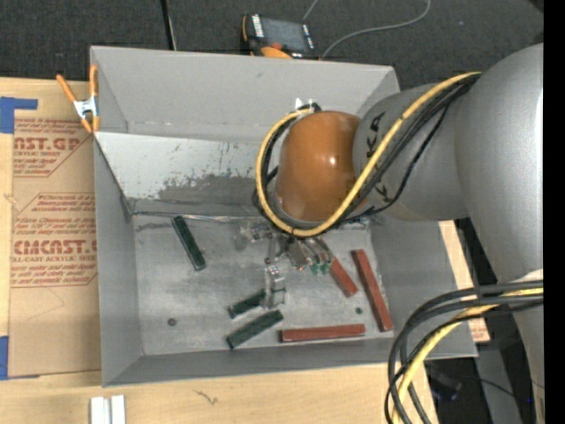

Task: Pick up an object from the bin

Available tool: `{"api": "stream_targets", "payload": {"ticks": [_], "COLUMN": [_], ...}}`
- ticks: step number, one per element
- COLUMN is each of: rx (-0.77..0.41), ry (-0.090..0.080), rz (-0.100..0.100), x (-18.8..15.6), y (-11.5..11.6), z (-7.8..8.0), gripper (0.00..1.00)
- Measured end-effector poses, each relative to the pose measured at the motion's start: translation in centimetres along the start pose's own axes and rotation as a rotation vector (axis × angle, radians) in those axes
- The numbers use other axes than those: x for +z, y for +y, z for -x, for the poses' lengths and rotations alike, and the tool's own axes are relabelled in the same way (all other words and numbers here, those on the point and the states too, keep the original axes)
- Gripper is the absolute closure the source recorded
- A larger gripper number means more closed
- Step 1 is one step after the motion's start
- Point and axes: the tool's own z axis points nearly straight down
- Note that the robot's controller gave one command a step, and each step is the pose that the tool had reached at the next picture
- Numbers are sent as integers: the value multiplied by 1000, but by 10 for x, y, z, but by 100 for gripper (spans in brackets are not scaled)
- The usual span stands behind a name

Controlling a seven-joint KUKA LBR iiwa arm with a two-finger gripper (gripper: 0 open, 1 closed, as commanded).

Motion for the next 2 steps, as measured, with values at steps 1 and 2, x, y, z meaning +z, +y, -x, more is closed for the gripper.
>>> {"api": "stream_targets", "payload": {"ticks": [1, 2], "rx": [9, 8], "ry": [-1, 0], "rz": [1, 1], "x": [33, 29], "y": [4, 4], "z": [-36, -34], "gripper": [0, 100]}}
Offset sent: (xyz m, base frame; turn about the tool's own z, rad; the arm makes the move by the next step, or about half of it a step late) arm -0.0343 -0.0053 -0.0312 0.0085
